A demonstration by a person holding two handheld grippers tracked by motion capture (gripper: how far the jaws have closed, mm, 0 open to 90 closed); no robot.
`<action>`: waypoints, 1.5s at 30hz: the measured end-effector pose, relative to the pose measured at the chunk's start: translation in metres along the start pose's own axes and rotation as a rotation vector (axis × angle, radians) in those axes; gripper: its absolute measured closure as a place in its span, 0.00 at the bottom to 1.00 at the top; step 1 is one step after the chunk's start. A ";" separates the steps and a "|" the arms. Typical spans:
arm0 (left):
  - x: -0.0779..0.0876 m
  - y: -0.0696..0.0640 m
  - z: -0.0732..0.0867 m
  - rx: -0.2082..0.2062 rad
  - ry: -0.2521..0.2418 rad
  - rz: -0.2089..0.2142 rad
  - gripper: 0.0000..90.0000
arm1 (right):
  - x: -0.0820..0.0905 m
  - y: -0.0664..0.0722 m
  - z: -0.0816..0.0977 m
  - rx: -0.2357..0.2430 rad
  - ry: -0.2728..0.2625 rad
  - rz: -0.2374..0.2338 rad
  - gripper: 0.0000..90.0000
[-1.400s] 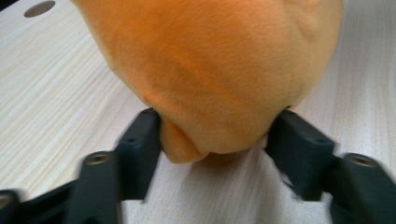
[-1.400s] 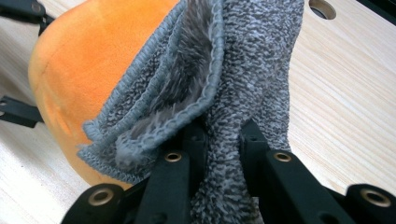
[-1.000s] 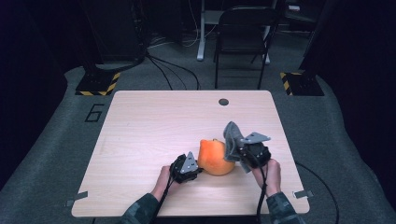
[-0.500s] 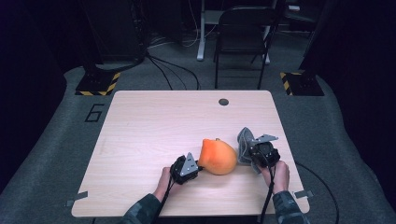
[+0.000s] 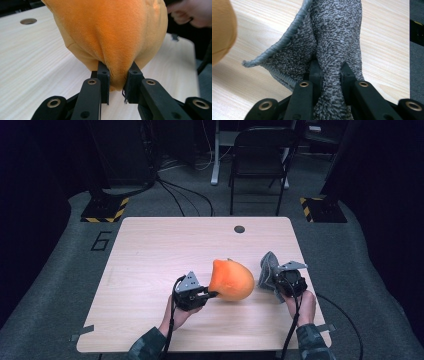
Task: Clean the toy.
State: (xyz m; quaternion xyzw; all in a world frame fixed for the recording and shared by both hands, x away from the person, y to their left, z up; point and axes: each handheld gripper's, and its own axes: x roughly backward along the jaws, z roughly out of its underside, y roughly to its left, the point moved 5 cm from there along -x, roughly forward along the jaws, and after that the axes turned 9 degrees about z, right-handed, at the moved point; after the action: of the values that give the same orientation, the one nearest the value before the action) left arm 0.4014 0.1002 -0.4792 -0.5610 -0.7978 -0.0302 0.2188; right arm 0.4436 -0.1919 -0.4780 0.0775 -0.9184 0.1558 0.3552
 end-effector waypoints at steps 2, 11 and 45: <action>0.002 -0.001 -0.002 0.053 -0.003 0.014 0.86 | 0.001 0.000 0.000 0.005 0.000 0.000 0.86; -0.007 0.004 0.008 0.242 0.050 0.061 0.86 | 0.008 0.004 -0.005 0.012 -0.010 -0.006 0.86; -0.027 0.014 0.033 0.303 0.100 0.066 0.84 | 0.020 0.093 -0.022 0.224 -0.089 -0.124 0.86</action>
State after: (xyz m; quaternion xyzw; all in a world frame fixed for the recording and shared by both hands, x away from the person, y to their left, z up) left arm 0.4112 0.0914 -0.5222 -0.5451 -0.7626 0.0698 0.3411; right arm 0.4192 -0.0973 -0.4702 0.1802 -0.9035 0.2315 0.3124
